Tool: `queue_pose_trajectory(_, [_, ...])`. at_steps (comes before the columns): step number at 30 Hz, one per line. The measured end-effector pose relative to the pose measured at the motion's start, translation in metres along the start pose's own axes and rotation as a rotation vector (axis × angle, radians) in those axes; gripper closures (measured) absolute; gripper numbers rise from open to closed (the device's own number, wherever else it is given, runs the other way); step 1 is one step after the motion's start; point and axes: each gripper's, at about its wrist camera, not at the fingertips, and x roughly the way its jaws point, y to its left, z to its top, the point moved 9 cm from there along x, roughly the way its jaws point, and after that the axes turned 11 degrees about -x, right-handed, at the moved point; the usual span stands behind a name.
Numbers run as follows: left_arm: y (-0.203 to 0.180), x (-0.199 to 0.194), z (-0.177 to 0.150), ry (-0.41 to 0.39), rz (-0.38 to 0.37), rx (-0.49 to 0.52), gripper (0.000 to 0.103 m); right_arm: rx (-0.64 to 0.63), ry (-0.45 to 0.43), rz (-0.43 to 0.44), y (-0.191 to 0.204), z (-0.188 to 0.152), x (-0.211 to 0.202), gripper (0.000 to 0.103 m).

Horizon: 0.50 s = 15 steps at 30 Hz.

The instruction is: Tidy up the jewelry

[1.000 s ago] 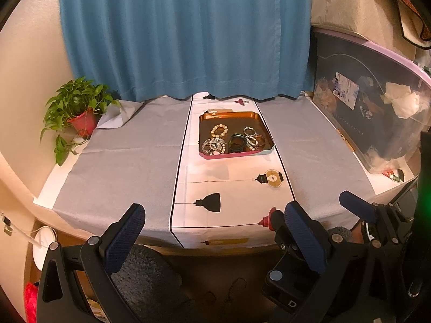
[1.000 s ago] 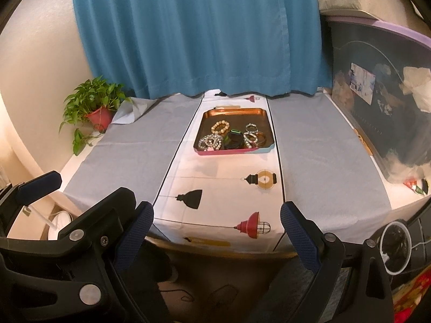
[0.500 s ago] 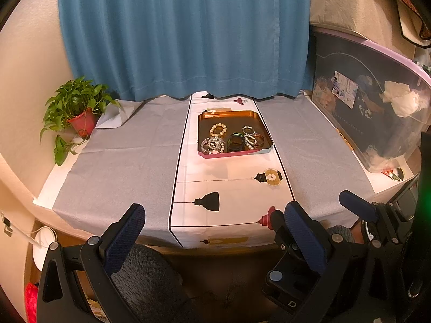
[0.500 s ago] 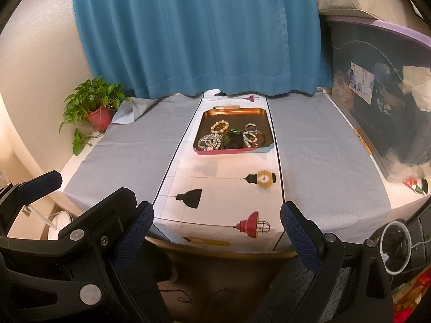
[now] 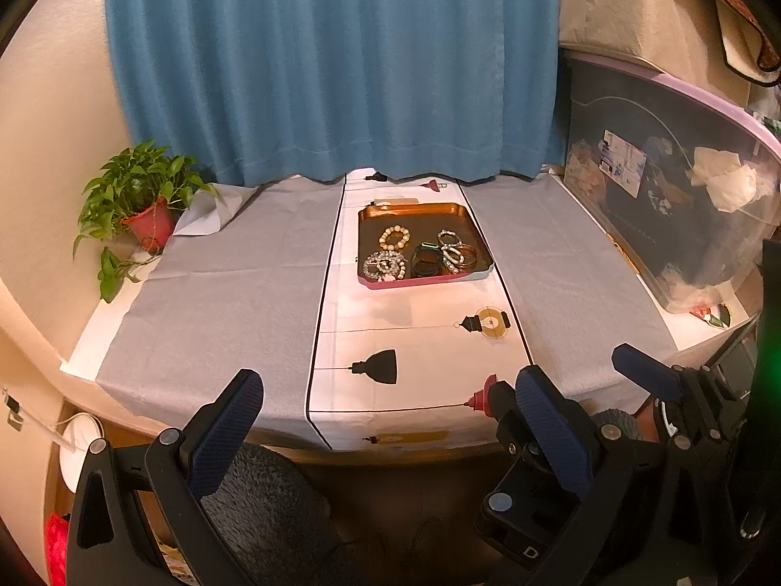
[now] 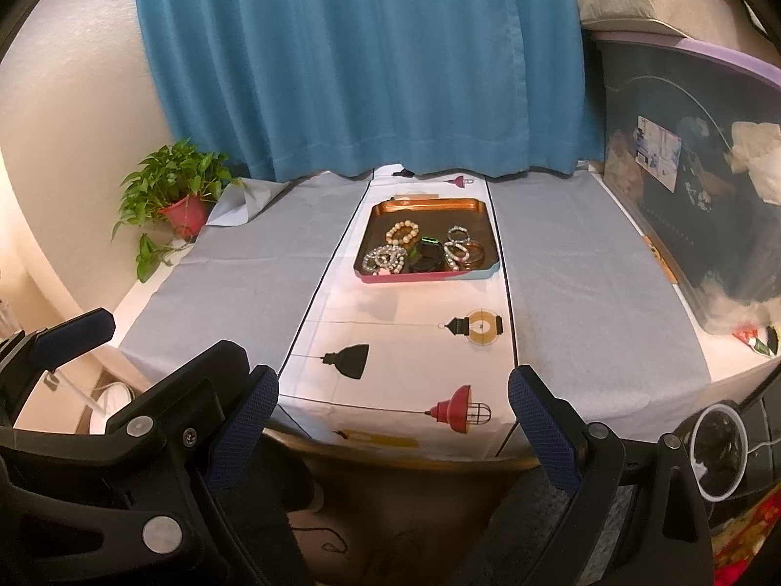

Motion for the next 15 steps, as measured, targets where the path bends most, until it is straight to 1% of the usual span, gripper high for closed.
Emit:
queue_pose_trajectory(4, [0.0016, 0.0001, 0.0022, -0.001, -0.002, 0.001, 0.000, -0.005, -0.001, -0.012, -0.0012, 0.0004, -0.0017, 0.008])
queue_pose_trajectory(9, [0.0009, -0.0016, 0.0034, -0.014, 0.009, 0.012, 0.000, -0.003, -0.003, -0.005, -0.0011, 0.0017, -0.0029, 0.008])
queue_pose_trajectory(15, [0.0005, -0.0032, 0.0053, -0.009, -0.008, 0.005, 0.000, -0.007, -0.014, -0.001, -0.0059, 0.0050, -0.0072, 0.008])
